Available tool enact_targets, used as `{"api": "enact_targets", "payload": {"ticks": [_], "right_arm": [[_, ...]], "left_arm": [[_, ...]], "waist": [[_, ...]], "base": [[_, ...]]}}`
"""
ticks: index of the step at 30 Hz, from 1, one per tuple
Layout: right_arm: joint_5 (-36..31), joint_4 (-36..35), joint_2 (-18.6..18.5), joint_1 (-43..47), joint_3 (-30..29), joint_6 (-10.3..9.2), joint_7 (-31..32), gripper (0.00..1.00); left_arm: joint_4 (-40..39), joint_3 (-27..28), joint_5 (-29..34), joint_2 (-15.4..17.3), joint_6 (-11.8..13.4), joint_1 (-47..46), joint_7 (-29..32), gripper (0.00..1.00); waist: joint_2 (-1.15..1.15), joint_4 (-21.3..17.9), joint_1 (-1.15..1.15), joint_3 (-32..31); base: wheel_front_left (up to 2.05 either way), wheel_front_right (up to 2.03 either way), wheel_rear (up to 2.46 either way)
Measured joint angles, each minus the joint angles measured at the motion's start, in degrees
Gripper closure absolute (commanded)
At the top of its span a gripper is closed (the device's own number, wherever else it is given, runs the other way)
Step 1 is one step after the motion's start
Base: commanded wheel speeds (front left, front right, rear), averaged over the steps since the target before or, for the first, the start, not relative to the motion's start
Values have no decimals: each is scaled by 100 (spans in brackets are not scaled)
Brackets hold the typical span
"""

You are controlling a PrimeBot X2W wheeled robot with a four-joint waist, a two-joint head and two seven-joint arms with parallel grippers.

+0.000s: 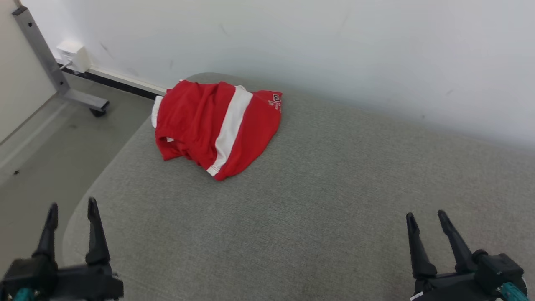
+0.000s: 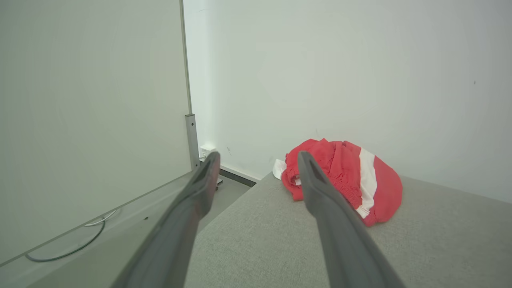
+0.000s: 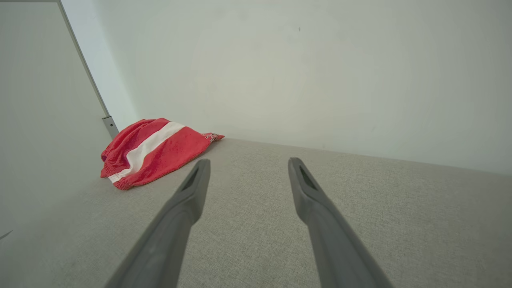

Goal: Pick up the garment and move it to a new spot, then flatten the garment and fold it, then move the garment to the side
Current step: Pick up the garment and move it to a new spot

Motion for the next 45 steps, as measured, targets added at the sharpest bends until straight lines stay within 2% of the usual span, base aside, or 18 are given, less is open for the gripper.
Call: {"api": "enact_targets", "payload": {"ticks": [7, 14, 21, 29, 33, 40, 44, 45], "right_arm": [[11, -246, -296, -349, -438, 0, 0, 0], [103, -377, -285, -588, -755, 0, 1, 0], [113, -394, -189, -783, -848, 0, 1, 0], [157, -383, -198, -943, -883, 0, 1, 0], [159, -385, -199, -990, -905, 0, 1, 0], [154, -376, -196, -1008, -890, 0, 1, 0], [154, -367, -196, -1039, -851, 0, 1, 0], [154, -359, -196, -1054, -840, 0, 1, 0]], "left_arm": [[93, -4, -190, 376, -47, -1477, 286, 0], [363, -5, -235, 886, -54, -2890, 728, 0], [928, -138, -229, 1235, -90, -3735, 1300, 0], [2070, -197, -266, 1593, -96, -4051, 2129, 0], [2379, -268, -287, 1607, -94, -4037, 2470, 0], [2856, -312, -368, 1617, -26, -3904, 3239, 0], [3070, -303, -425, 1618, 108, -3864, 3786, 0], [3089, -297, -441, 1619, 153, -3866, 3886, 7]], "waist": [[0, -534, 0, 307], [0, -1244, 1, 919], [1, -2007, 1, 1552], [2, -2648, 2, 2154], [2, -2859, 2, 2366], [1, -3032, 1, 2520], [1, -3054, 0, 2505], [0, -3057, -1, 2495]], "base": [[0, 0, 0], [0, 0, 0], [0, 0, 0], [0, 0, 0], [0, 0, 0], [0, 0, 0], [0, 0, 0], [0, 0, 0]]}}
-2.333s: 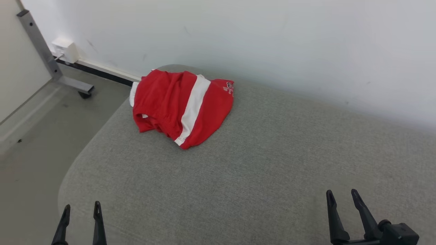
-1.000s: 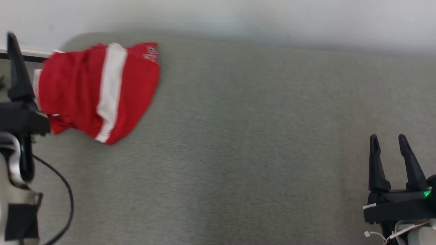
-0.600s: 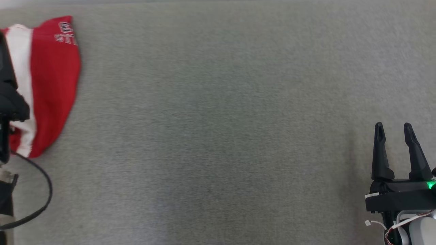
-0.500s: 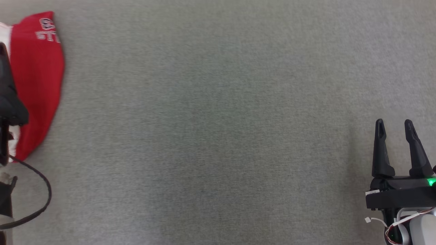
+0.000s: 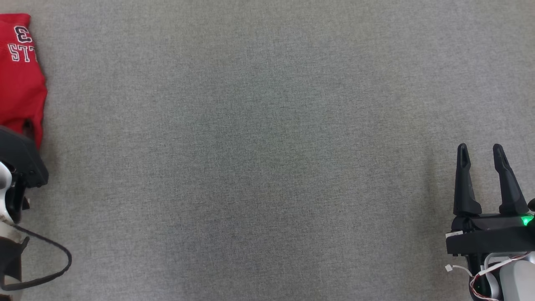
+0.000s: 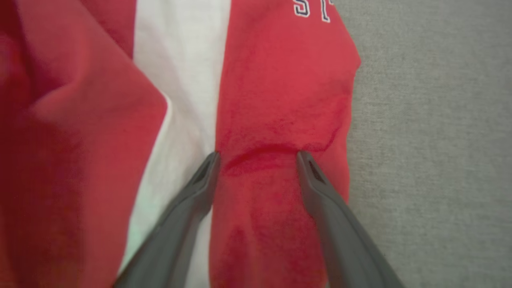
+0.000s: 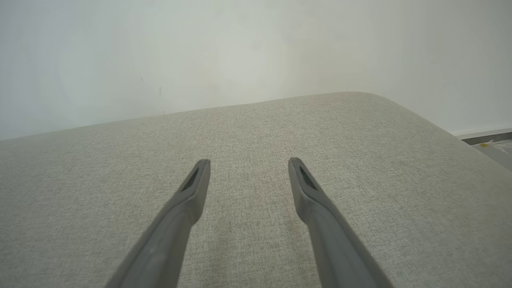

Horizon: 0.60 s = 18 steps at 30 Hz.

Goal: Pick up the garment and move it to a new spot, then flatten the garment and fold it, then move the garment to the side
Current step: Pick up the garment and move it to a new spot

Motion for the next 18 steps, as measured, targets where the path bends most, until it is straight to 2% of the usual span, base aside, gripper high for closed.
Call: {"api": "enact_targets", "payload": {"ticks": [1, 2, 6, 13, 18], "right_arm": [[0, 9, -2, -10, 7, 0, 0, 0], [0, 21, -5, -16, 16, 0, 0, 0], [0, 57, -2, -20, 41, 0, 0, 0], [0, 162, 116, 70, 76, 0, 0, 0], [-1, 241, 213, 117, 98, 0, -1, 0]], "left_arm": [[1, -24, 15, 5, 59, 0, 52, 65], [-1, -36, 35, 18, 62, 2, 79, 100], [-12, -43, 54, 110, 105, 37, -29, 100], [-586, -209, 192, 157, 55, -83, -1101, 100], [-1174, -416, 310, 162, -42, -414, -1573, 100]], "waist": [[0, -3, 0, -10], [0, -8, 0, -22], [1, -21, 0, -99], [1, 2, 0, -431], [0, 30, 0, -737]], "base": [[0, 0, 0], [0, 0, 0], [0, 0, 0], [0, 0, 0], [0, 0, 0]]}}
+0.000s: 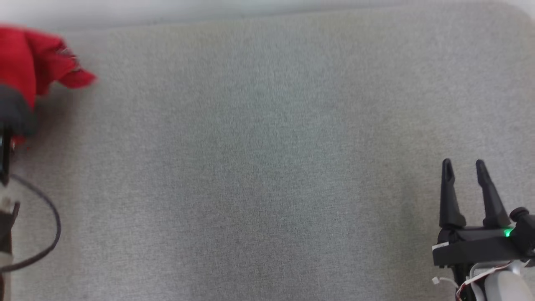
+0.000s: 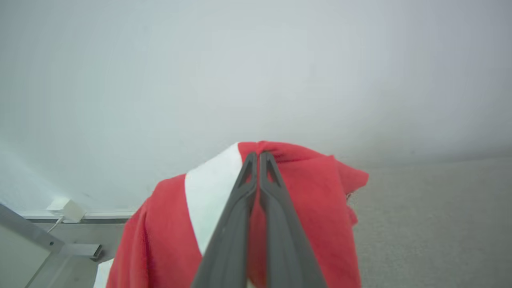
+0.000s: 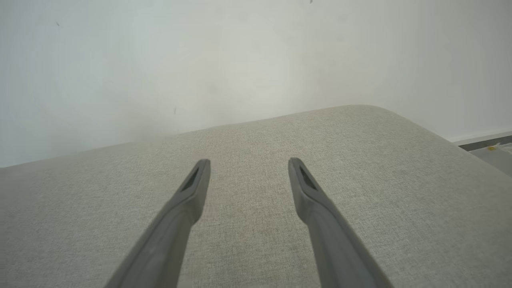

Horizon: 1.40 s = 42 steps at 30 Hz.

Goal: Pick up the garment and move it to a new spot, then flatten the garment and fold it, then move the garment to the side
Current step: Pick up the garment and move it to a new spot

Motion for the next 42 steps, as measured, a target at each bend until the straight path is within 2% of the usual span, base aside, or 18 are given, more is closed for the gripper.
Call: {"api": "enact_targets", "payload": {"ticks": [5, 9, 14, 22, 25, 29, 35, 40, 41, 42], "right_arm": [[1, 81, 116, 91, -4, 0, 0, 0], [3, 129, 208, 181, 10, 0, 1, 0], [5, 183, 302, 211, -10, 0, 1, 0], [2, 214, 391, 319, -144, 0, 1, 0], [7, 215, 400, 320, -147, 0, 1, 0], [10, 216, 407, 324, -177, 0, 1, 0], [19, 245, 430, 295, -144, 0, 1, 0], [34, 288, 414, 244, -54, 0, 1, 0], [33, 290, 410, 232, -48, 0, 1, 0], [32, 289, 407, 226, -44, 0, 0, 0]], "left_arm": [[-700, -389, 5, -159, -116, -466, -121, 100], [-1209, -790, -105, -438, -209, -871, -33, 100], [-1625, -1393, -267, -918, -259, -1149, 91, 100], [-1468, -2342, -631, -1811, -292, -1260, -9, 100], [-1255, -2582, -767, -1926, -291, -1150, -157, 100], [-877, -2764, -920, -1993, -214, -550, -363, 100], [-193, -2743, -969, -1885, 53, 589, -826, 100], [302, -2763, -1069, -1881, 122, 1288, -1166, 100], [349, -2788, -1082, -1891, 116, 1311, -1244, 75], [364, -2808, -1083, -1906, 97, 1312, -1344, 19]], "waist": [[0, -21, 0, -322], [0, -134, 0, -519], [0, -425, 0, -647], [0, -952, 0, -753], [0, -1105, -1, -746], [0, -1186, 0, -655], [0, -1144, 0, -502], [0, -1047, 1, -444], [0, -1018, 1, -444], [0, -987, 1, -448]], "base": [[0, 0, 0], [0, 0, 0], [0, 0, 0], [0, 0, 0], [0, 0, 0], [0, 0, 0], [0, 0, 0], [0, 0, 0], [0, 0, 0], [0, 0, 0]]}}
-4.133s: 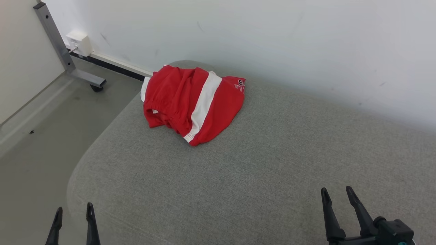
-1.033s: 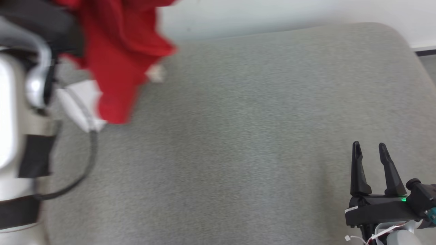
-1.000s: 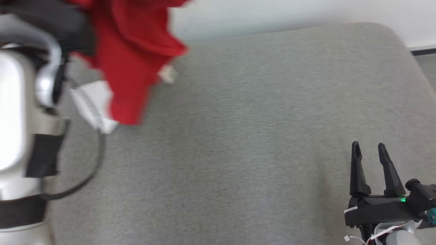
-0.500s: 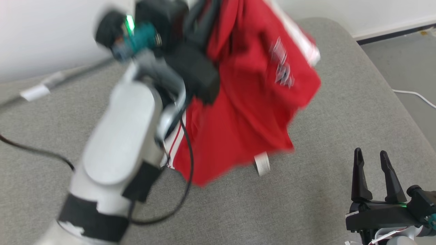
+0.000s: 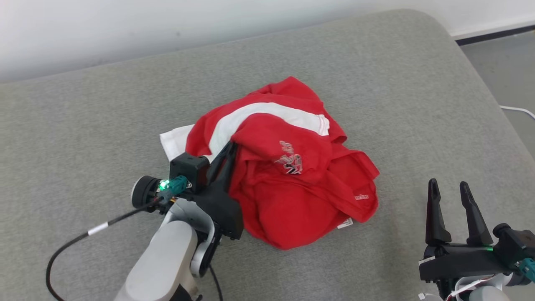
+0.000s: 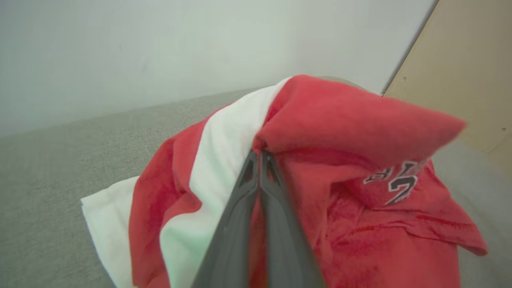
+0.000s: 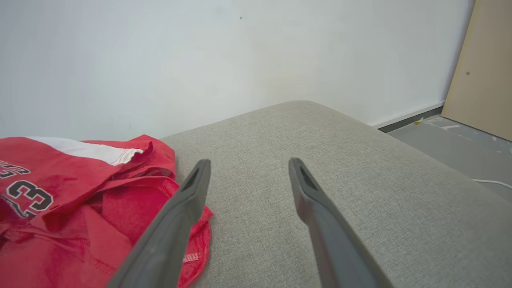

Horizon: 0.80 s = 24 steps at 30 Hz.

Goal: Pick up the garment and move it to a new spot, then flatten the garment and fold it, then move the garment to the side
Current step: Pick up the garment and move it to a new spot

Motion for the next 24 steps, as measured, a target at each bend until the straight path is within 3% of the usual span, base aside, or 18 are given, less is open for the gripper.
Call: {"api": "enact_targets", "payload": {"ticks": [1, 6, 11, 19, 24], "right_arm": [[-5, -1, -10, -1, 3, 0, 1, 0], [-21, 7, -114, 44, 18, 0, 1, 0], [-55, -46, -190, 176, 47, 0, 0, 0], [-120, -175, -263, 348, 159, 0, 1, 0], [-134, -179, -283, 457, 174, 0, 0, 0]], "left_arm": [[-5, -1, -10, -26, 0, -3, -133, 0], [-242, 29, -44, -59, -42, -58, -751, 0], [-677, 313, -23, 83, 86, 107, -942, 0], [-1717, 1187, 186, 601, 365, 1304, -970, 0], [-2130, 1653, 249, 680, 453, 2131, -969, 0]], "waist": [[0, 32, 0, -8], [0, 226, 0, -141], [0, 471, 0, -356], [0, 913, -1, -696], [-1, 1101, -1, -858]], "base": [[0, 0, 0], [0, 0, 0], [0, 0, 0], [0, 0, 0], [0, 0, 0]]}}
